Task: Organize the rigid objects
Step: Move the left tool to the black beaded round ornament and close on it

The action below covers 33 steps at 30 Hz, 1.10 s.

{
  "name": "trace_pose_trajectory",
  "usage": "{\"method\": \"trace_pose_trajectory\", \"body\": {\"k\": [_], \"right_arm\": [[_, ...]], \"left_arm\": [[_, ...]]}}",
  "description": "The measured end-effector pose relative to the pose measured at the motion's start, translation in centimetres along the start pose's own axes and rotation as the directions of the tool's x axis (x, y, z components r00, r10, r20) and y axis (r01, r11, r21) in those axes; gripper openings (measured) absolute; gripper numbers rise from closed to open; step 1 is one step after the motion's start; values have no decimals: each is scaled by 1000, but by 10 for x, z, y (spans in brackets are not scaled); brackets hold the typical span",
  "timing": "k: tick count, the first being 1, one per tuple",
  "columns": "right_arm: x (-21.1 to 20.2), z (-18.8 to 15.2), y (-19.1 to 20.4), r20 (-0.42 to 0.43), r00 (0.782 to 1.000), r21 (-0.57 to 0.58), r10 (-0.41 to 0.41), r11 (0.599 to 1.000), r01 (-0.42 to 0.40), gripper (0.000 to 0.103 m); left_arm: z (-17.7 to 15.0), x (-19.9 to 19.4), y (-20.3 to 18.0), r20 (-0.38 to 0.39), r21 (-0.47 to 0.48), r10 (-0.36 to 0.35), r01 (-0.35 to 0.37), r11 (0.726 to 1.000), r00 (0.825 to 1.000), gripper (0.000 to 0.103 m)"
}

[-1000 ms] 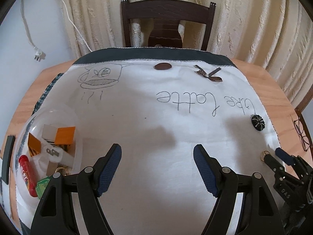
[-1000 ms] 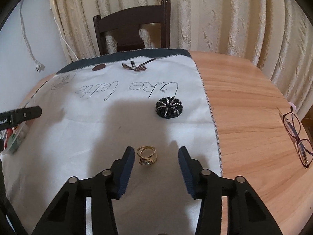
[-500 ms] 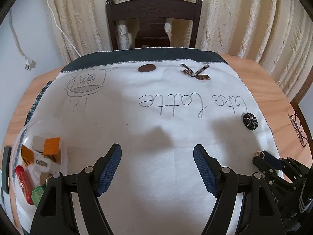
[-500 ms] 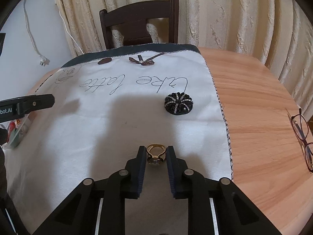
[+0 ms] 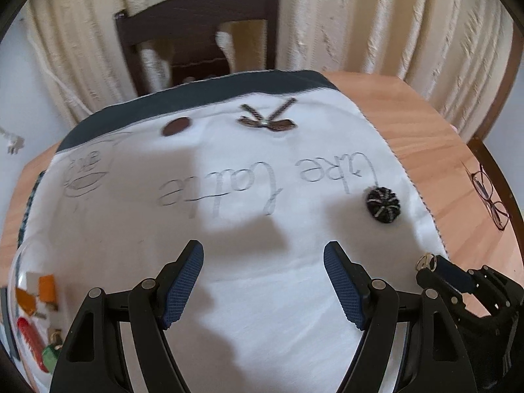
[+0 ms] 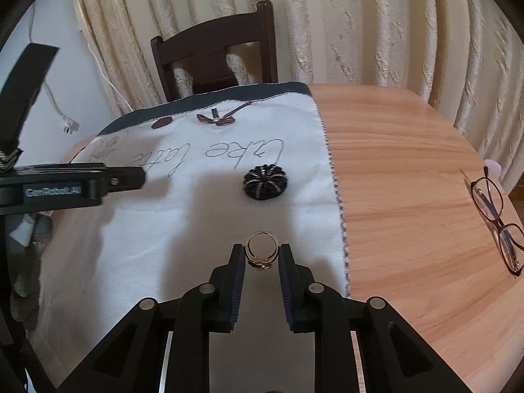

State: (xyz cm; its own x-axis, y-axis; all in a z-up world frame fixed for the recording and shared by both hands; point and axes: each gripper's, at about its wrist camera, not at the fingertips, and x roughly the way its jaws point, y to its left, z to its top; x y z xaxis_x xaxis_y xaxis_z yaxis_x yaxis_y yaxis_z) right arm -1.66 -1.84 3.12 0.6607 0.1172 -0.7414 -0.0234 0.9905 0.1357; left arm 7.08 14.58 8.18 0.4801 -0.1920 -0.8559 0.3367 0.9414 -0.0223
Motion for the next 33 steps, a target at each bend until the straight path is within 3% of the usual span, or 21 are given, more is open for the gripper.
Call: {"method": "trace_pose_trajectory", "body": {"k": [17,33], "right_arm": [[-6,0,-45,22,999,113,-23,993,21,22],[-5,-2,-48,22,1000,128,-8,992,5,22]], "left_arm": [[24,52,-80,-53,129,-101,107,986,993,77],[31,81,-104,-63,143,-124,132,981,990,76]]}}
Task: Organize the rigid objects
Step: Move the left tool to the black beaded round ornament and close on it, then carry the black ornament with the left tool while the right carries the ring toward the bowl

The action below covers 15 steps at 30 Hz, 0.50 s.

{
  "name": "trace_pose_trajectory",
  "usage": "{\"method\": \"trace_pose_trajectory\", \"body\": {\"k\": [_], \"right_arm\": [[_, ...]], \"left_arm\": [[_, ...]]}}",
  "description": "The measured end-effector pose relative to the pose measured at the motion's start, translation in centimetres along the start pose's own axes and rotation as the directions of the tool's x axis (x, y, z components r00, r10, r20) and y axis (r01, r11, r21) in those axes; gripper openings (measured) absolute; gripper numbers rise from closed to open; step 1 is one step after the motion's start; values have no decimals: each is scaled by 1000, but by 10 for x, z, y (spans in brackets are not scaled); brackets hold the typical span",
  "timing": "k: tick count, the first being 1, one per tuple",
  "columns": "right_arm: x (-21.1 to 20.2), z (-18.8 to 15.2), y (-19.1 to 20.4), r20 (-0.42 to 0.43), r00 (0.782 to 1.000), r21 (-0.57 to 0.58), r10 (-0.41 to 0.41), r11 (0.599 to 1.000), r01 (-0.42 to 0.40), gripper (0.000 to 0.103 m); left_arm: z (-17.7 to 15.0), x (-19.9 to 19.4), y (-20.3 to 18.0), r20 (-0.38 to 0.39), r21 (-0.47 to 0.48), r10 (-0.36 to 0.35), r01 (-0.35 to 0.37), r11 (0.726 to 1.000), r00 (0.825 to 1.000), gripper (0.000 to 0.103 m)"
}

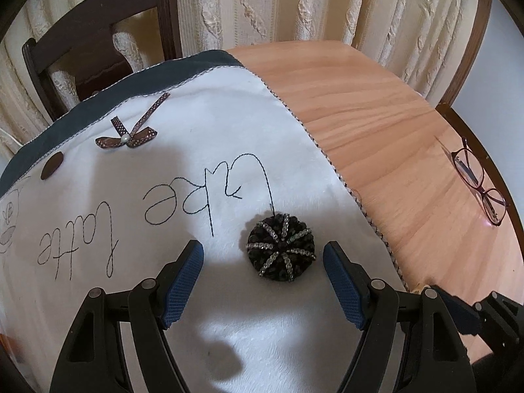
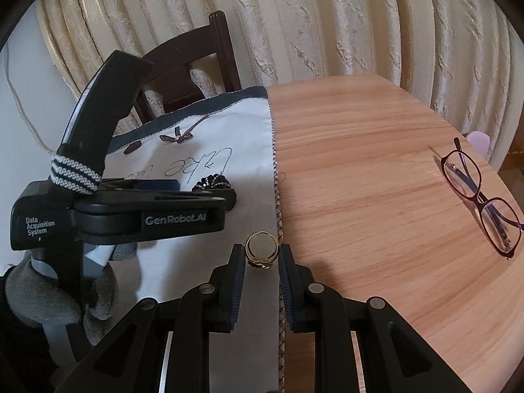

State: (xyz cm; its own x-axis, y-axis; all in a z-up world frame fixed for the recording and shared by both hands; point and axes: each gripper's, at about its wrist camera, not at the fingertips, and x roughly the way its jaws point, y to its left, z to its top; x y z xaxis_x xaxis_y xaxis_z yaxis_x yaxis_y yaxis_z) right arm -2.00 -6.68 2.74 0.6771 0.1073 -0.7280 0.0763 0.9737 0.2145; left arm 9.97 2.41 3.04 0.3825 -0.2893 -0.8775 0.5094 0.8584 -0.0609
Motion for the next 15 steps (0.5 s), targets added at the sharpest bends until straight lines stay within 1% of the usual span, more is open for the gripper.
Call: {"method": "trace_pose_trajectory", "body": {"k": [2,4,6,7,9,11,15], "right_arm": [[0,0,1,-1,1000,-1,1,1000,-1,22],[1,0,1,-1,1000,-1,1,1000,-1,22],[1,0,1,-1,1000,2,1,1000,-1,22],[1,0,0,-2,1000,3,2,1000,-2,22],[1,0,0,-1,1000,5,1,1000,-1,22],[1,1,-1,1,1000,6,1,1000,-1,22],[2,2,-2,5,1000,13,-2,1000,2,22]], "left_arm": [[1,0,0,3,-2,-3,3,1000,1000,75],[1,0,0,6,0,-2,2,1000,1000,71],[1,0,0,16,3,-3,3,1000,1000,62],[1,-1,0,19,3,-5,5,1000,1000,60],[1,-2,0,22,0,-14,14,1000,1000,50],[1,-4,0,24,-3,-21,21,1000,999,43],[-2,-8,2,26,-19,-32,32,999,999,43]]}}
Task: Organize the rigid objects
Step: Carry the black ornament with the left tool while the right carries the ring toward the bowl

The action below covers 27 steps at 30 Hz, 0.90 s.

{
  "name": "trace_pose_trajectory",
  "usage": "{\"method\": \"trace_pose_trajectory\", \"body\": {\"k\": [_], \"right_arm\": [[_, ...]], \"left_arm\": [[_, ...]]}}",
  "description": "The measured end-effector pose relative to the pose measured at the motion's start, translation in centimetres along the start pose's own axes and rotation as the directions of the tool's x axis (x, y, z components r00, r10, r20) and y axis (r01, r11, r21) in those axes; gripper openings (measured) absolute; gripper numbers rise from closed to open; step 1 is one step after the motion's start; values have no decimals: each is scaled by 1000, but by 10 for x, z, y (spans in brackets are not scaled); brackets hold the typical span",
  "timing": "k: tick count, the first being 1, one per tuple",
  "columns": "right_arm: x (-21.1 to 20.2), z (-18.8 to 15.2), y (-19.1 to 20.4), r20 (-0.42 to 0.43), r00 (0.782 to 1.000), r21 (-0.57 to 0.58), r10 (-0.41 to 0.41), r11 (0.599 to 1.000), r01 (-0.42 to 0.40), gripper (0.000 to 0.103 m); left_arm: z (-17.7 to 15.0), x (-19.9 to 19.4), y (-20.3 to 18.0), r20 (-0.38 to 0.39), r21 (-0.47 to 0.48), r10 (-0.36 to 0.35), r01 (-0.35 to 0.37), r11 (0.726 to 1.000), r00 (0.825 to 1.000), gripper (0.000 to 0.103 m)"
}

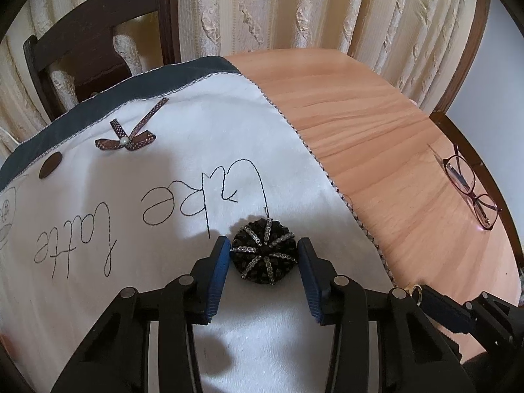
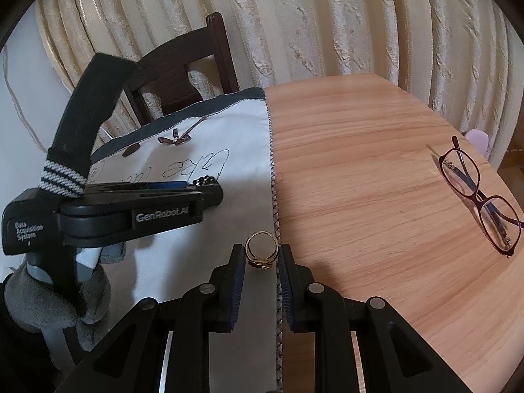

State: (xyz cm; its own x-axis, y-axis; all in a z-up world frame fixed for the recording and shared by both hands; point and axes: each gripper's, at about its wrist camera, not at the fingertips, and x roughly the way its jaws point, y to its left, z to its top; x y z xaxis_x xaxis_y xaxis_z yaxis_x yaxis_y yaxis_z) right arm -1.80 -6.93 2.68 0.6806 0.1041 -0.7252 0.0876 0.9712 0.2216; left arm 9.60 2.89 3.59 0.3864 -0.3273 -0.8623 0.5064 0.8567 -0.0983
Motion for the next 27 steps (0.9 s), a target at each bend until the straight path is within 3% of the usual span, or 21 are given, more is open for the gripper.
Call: {"method": "trace_pose_trajectory", "body": {"k": [18,27], "right_arm": [[-13,6,1,29,999,-1,-27,1000,27,22],[-27,12,22,50,999,-49,-8,999,10,22]], "left_arm": [[-16,-43,25,46,-59,33,-30,998,998,43],[-28,-76,41,92,-91,51,-42,995,994,43]]}}
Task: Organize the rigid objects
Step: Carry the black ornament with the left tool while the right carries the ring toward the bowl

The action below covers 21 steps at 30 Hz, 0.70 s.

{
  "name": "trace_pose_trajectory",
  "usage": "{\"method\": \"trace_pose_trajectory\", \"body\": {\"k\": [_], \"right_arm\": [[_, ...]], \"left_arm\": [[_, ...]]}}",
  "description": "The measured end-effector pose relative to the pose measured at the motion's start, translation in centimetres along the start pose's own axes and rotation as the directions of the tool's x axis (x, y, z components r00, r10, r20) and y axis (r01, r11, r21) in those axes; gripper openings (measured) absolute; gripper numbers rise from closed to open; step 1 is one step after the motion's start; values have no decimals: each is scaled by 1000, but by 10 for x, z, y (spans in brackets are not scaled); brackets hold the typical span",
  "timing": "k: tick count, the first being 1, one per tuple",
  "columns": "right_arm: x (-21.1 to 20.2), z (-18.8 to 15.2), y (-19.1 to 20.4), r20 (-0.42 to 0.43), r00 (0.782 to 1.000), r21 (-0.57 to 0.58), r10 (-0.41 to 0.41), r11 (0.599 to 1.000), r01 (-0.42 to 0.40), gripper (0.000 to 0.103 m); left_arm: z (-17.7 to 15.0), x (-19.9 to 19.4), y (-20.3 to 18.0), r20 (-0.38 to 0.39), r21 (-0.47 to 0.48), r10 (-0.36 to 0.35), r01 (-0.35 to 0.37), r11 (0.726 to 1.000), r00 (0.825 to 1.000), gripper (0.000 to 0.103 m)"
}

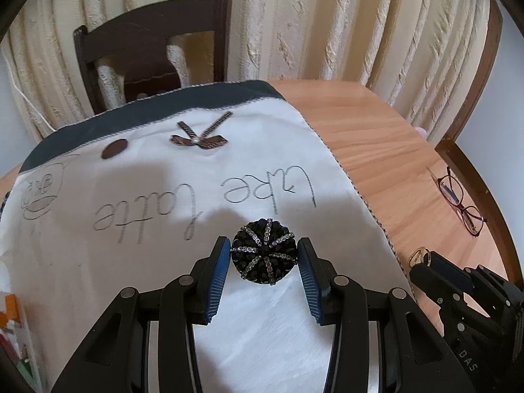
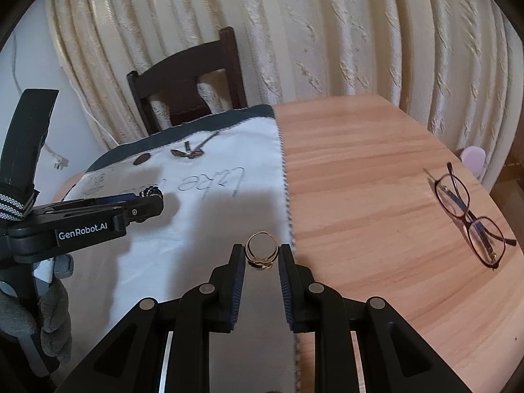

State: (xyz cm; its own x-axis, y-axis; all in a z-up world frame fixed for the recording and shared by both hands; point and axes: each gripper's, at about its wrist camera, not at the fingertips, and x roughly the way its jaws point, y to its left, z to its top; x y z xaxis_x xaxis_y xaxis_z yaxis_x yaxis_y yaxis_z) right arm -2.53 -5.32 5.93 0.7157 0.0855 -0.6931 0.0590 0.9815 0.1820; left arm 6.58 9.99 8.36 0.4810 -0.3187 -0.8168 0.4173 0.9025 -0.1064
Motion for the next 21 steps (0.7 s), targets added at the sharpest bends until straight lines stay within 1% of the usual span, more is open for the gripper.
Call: {"method": "trace_pose_trajectory", "body": {"k": [9,15,21], "right_arm": [[-6,7,39,8,999,-93,41,995,-41,22],[-10,11,76,4,996,-169,86,982,-84,22],[-10,13,111,-14,989,-225,144,964,-143,22]], "left_arm": [[-13,-32,36,39,-79,29,-25,997,999,43],[-26,-57,68,81,-135,95,-84,987,992,43],[-42,-79,106,103,-203,163,-140,969,981,43]]}}
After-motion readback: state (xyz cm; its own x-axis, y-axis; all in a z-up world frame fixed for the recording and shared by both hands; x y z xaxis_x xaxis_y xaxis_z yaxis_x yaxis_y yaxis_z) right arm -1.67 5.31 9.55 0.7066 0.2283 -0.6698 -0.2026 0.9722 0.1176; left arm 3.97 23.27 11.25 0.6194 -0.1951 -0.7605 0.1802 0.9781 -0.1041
